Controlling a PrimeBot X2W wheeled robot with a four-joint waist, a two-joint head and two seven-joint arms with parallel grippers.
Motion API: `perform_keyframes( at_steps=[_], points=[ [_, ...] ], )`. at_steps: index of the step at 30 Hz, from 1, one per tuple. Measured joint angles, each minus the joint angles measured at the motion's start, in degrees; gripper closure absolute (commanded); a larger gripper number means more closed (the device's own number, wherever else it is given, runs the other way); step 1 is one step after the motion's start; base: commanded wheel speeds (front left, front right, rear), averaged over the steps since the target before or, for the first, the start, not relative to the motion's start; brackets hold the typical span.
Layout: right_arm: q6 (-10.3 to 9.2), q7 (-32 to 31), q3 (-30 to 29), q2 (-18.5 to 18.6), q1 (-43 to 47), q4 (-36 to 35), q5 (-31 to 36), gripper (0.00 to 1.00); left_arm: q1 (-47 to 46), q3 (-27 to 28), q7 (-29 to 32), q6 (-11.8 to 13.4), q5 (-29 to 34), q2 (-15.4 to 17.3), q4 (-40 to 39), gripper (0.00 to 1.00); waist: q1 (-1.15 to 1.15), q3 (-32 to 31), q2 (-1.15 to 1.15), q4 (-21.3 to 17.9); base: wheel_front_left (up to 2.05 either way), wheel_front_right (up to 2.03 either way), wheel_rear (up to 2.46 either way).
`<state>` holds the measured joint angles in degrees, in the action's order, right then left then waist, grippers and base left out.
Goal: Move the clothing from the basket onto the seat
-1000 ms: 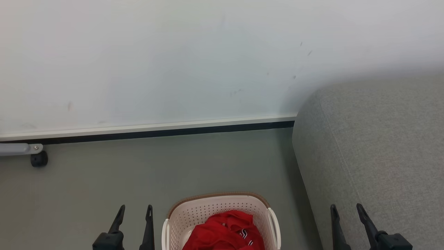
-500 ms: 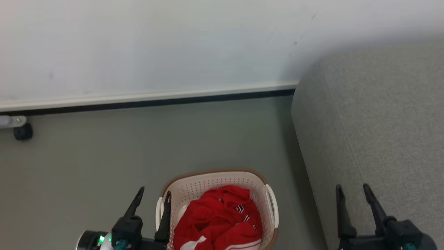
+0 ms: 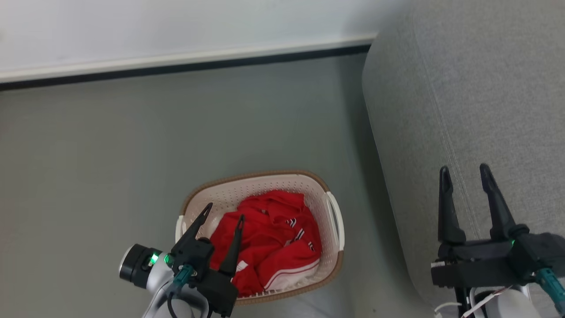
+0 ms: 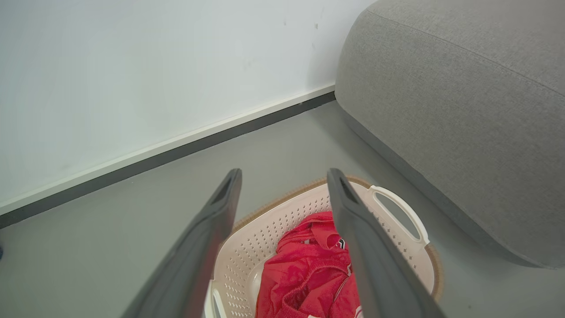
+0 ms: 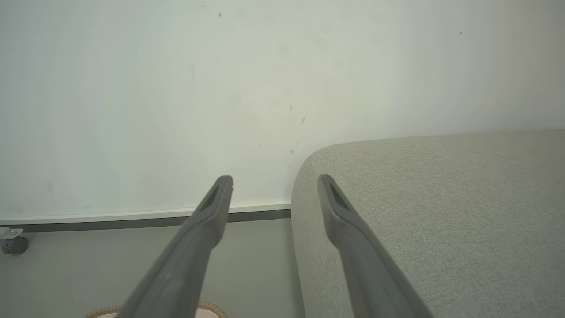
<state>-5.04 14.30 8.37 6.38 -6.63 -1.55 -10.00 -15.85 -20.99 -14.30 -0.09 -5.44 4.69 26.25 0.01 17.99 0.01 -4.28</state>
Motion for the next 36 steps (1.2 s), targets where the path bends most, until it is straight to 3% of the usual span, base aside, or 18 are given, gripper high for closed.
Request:
perform_keyframes(
  at_steps=[25,36],
  points=[
    [0.0,0.4,-0.2,-1.0,-12.0,-9.9,1.0,0.0,-18.1,-4.9,2.6,-0.9,6.1,-0.9,14.5,0.0,0.0,22.0,0.01,-7.5,0.0,0.0,0.0],
    [0.0,0.4,0.1,-1.7,-17.5,-13.8,1.2,0.0,-25.5,-4.7,3.4,-0.9,7.6,0.8,17.6,0.0,0.0,30.8,0.01,-9.0,0.0,0.0,0.0]
  ],
)
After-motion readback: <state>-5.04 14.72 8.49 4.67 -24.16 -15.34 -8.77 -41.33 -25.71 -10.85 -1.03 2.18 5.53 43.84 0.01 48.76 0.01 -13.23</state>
